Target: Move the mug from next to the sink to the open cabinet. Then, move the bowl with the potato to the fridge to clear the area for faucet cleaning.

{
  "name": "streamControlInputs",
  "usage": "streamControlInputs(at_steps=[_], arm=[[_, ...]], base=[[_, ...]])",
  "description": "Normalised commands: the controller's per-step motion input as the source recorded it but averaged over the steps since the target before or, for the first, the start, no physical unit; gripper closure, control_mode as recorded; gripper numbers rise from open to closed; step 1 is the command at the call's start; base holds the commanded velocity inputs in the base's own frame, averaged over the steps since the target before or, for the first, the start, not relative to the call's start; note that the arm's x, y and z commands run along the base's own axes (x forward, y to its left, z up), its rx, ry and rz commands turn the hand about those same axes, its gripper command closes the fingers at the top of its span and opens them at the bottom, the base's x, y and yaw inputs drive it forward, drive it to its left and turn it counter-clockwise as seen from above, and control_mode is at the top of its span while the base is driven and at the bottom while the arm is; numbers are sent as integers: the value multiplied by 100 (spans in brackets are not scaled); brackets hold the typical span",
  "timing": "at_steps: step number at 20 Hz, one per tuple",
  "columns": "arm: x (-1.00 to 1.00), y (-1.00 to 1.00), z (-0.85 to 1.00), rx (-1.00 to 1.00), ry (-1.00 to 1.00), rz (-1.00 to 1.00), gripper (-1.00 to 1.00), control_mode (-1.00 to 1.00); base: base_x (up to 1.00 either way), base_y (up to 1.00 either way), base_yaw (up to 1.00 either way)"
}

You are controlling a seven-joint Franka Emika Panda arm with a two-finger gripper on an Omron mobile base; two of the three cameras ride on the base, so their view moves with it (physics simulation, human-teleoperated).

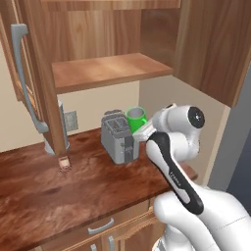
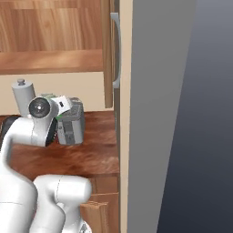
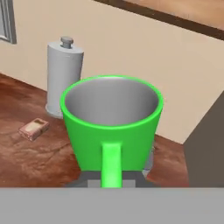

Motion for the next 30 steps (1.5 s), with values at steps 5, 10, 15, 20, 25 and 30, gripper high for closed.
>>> streamControlInputs(at_steps=[5, 10, 15, 20, 25, 30], arm=[[0, 2, 100, 5, -29, 0, 100, -100], [0, 0, 100, 20, 1, 0, 100, -100], [-1, -2, 100, 19, 49, 0, 100, -100], [-1, 0, 41, 7, 9, 0, 100, -100], [-4, 3, -3, -1, -41, 0, 100, -100], [11, 1, -1, 0, -19, 0, 100, -100]], base=[[0, 0, 0], [0, 0, 0], [0, 0, 0], [0, 0, 0], [0, 0, 0], [0, 0, 0]])
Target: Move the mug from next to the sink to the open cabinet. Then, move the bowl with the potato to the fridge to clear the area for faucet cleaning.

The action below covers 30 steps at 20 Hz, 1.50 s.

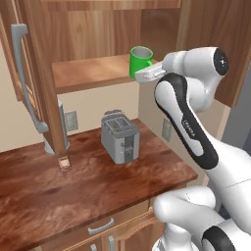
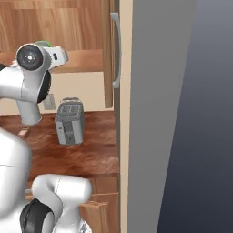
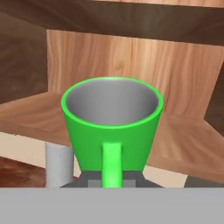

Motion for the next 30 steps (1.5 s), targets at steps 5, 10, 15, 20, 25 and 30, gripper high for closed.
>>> streamControlInputs(at_steps=[5, 10, 15, 20, 25, 30], arm=[[61, 4, 24, 6, 12, -3, 100, -100], [83, 17, 44, 3, 26, -2, 100, -100], [55, 18, -3, -3, 12, 0, 100, -100], [13, 15, -37, -8, 0, 0, 100, -100], [14, 10, -41, -3, -1, 0, 100, -100], [37, 2, -36, 0, -8, 0, 100, -100]], base=[[0, 0, 0], [0, 0, 0], [0, 0, 0], [0, 0, 0], [0, 0, 0], [0, 0, 0]])
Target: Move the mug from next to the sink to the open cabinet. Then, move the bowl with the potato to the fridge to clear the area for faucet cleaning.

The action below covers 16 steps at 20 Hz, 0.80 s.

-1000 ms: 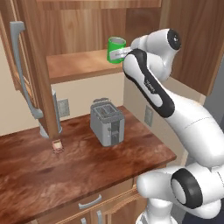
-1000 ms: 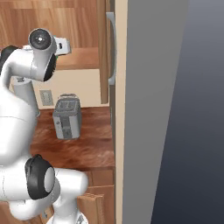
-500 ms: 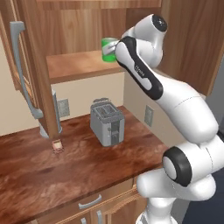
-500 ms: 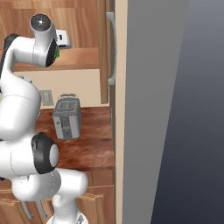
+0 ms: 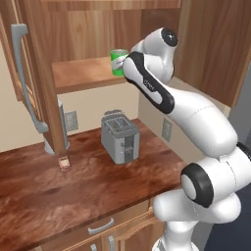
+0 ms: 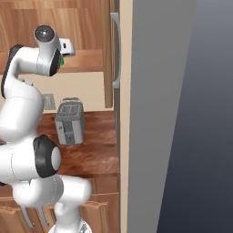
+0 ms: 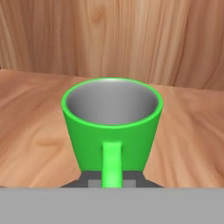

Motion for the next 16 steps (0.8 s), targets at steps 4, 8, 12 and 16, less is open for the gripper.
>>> streamControlInputs(at_steps=[4, 8, 12, 16], arm=[[74, 3, -28, 0, -5, 0, 100, -100], [96, 11, -11, 0, 0, 0, 100, -100], [63, 16, -1, 0, 0, 0, 100, -100], [1, 10, -1, 0, 0, 0, -100, -100]], base=[[0, 0, 0], [0, 0, 0], [0, 0, 0], [0, 0, 0]])
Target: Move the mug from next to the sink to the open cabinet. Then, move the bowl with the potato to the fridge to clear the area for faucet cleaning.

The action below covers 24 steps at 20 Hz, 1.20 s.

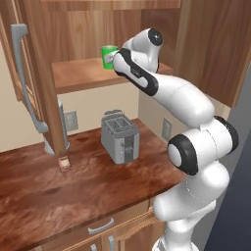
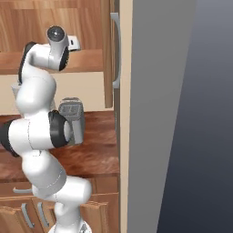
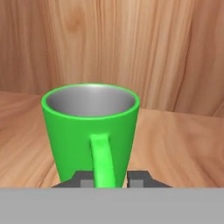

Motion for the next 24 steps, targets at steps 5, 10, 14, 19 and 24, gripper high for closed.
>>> streamControlInputs(at_steps=[5, 10, 14, 19, 24], arm=[[-31, 0, 0, 0, -3, 0, -100, -100], [-82, -3, 0, 0, -10, -2, -100, -100], [-100, -27, -1, 5, -11, -11, -100, -100], [-100, -56, -1, 11, -12, -20, -100, -100], [-100, -52, -3, 10, -9, -25, -100, -100]], base=[[0, 0, 0], [0, 0, 0], [0, 0, 0], [0, 0, 0], [0, 0, 0]])
